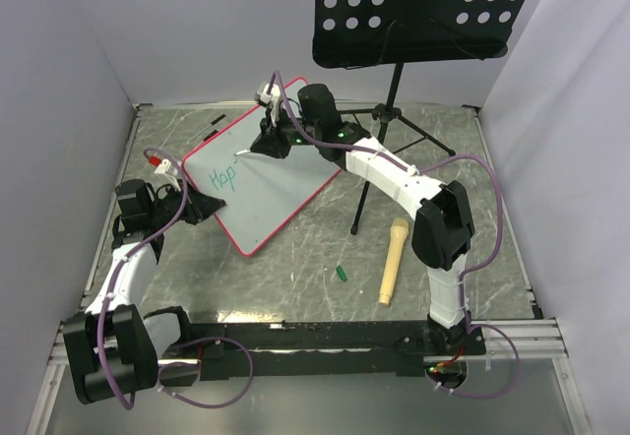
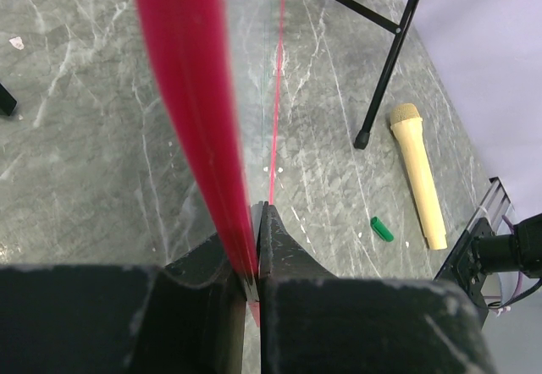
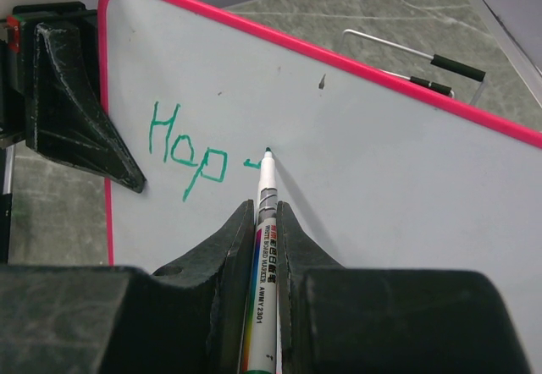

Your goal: Write a sentence on the whiteboard

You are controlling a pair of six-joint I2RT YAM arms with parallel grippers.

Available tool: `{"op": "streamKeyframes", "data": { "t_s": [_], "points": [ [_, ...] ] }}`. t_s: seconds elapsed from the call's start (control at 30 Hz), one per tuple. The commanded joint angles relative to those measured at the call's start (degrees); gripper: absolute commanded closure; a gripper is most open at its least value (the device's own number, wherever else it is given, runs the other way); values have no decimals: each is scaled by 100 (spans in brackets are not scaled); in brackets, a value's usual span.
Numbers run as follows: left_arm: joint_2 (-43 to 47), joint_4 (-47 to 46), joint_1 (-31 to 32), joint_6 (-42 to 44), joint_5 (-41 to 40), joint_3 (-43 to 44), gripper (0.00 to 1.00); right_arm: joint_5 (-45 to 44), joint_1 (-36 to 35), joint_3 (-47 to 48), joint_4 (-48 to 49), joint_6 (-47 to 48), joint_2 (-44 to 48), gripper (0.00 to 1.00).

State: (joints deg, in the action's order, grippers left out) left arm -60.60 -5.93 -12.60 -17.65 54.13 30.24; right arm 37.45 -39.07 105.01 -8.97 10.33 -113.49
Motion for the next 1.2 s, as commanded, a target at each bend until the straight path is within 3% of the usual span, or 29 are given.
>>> {"op": "streamKeyframes", "data": {
  "t_s": [0.0, 1.17],
  "points": [
    [48, -259, 21, 332, -104, 184, 99, 69, -109, 274, 159, 22, 55, 100],
    [110, -198, 21, 367, -263, 202, 99, -10, -162, -622, 282, 224, 354, 100]
  ]
}}
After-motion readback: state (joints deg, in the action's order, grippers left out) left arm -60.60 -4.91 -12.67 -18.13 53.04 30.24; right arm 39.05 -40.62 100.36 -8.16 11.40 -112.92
